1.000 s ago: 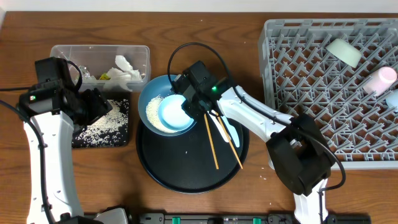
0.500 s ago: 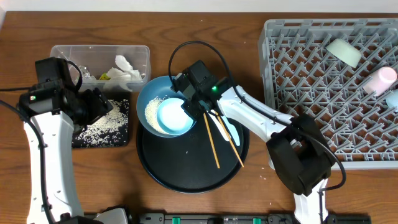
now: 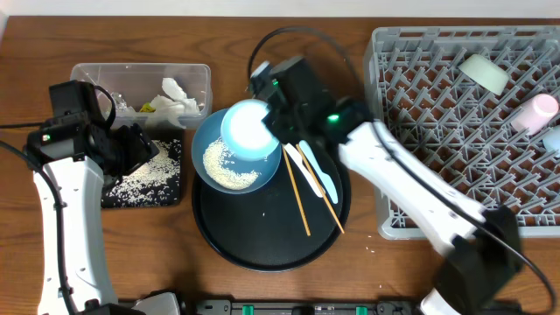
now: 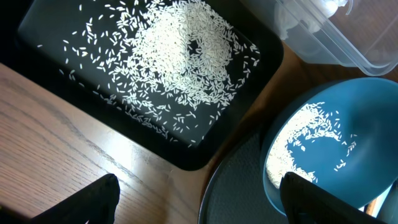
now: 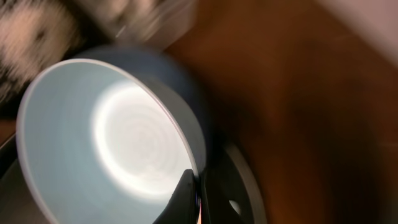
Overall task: Sort waste into correct bins and load items into the dishwasher rack
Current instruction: 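Lift the light blue bowl and carry it to the rack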
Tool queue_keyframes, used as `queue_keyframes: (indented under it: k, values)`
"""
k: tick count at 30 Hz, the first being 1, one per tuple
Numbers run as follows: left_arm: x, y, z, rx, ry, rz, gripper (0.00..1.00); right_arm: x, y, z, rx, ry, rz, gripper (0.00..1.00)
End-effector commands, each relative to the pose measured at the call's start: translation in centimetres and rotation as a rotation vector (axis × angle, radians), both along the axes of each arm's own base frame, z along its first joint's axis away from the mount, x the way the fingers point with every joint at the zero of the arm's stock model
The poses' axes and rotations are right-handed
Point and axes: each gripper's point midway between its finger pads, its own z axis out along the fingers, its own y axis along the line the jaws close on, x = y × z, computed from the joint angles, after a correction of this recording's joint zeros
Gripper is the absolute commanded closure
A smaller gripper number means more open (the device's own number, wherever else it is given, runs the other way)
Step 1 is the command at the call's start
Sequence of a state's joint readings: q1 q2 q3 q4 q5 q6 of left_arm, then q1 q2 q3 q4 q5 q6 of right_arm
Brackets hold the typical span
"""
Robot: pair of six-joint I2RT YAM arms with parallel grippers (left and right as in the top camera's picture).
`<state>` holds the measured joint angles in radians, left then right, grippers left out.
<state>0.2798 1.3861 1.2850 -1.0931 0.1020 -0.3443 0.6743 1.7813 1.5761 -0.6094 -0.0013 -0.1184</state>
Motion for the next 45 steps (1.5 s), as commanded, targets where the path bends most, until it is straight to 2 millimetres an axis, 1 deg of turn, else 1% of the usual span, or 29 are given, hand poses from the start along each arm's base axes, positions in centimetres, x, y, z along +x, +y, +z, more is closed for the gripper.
queue_keyframes:
  k: [1,4,8,10,11,12,14,15,17,18,19,22,25,28,29,30,32,35,38,42,45]
  values:
    - [-0.2,0.0,-0.5,-0.010,0.018,0.012,0.16,2.3,-4.2,3.5,-0.037,-0.108,-0.147,0.99]
    - [-0.2,0.0,-0.5,-0.010,0.018,0.012,0.16,2.7,-6.6,4.3,-0.054,-0.116,-0.201,0.99]
    - [-0.2,0.0,-0.5,-0.010,0.017,0.012,0.16,4.5,-11.0,5.4,-0.107,-0.169,-0.348,0.99]
    - [-0.2,0.0,-0.5,-0.010,0.017,0.012,0.16,5.7,-14.3,6.0,-0.180,-0.221,-0.450,0.99]
    - [-0.2,0.0,-0.5,-0.010,0.018,0.012,0.16,6.4,-16.6,6.5,-0.240,-0.258,-0.519,0.99]
    - [-0.2,0.0,-0.5,-0.010,0.017,0.012,0.16,6.7,-17.9,6.8,-0.275,-0.278,-0.556,0.99]
    - [-0.2,0.0,-0.5,-0.010,0.017,0.012,0.16,7.4,-21.6,7.8,-0.352,-0.324,-0.660,0.99]
    - [-0.2,0.0,-0.5,-0.010,0.017,0.012,0.16,7.7,-23.1,8.2,-0.374,-0.341,-0.705,0.99]
    - [-0.2,0.0,-0.5,-0.010,0.017,0.012,0.16,8.3,-26.7,9.3,-0.412,-0.380,-0.813,0.99]
    - [-0.2,0.0,-0.5,-0.010,0.017,0.012,0.16,8.5,-27.8,9.6,-0.419,-0.391,-0.849,0.99]
    - [-0.2,0.0,-0.5,-0.010,0.017,0.012,0.16,8.7,-29.6,10.0,-0.425,-0.405,-0.900,0.99]
    - [-0.2,0.0,-0.5,-0.010,0.017,0.012,0.16,9.1,-33.8,10.8,-0.434,-0.426,-0.999,0.99]
    - [-0.2,0.0,-0.5,-0.010,0.017,0.012,0.16,9.5,-37.2,10.9,-0.480,-0.431,-1.044,0.99]
    - [-0.2,0.0,-0.5,-0.010,0.016,0.012,0.16,9.7,-41.1,10.8,-0.576,-0.440,-1.117,0.99]
    - [-0.2,0.0,-0.5,-0.009,0.014,0.012,0.16,9.6,-42.1,10.7,-0.607,-0.443,-1.144,0.99]
    - [-0.2,0.0,-0.5,-0.009,0.013,0.012,0.16,9.7,-42.9,10.6,-0.644,-0.445,-1.164,0.99]
    - [-0.2,0.0,-0.5,-0.009,0.014,0.012,0.16,10.2,-44.0,10.0,-0.711,-0.441,-1.171,0.99]
    - [-0.2,0.0,-0.5,-0.009,0.014,0.012,0.16,11.0,-44.7,8.7,-0.782,-0.429,-1.172,0.99]
    - [-0.2,0.0,-0.5,-0.009,0.014,0.012,0.16,12.0,-45.1,6.5,-0.867,-0.401,-1.167,0.99]
    - [-0.2,0.0,-0.5,-0.009,0.014,0.012,0.16,12.5,-45.8,3.7,-0.962,-0.367,-1.205,0.99]
    - [-0.2,0.0,-0.5,-0.009,0.014,0.012,0.16,13.0,-45.6,1.4,-0.998,-0.333,-1.190,0.99]
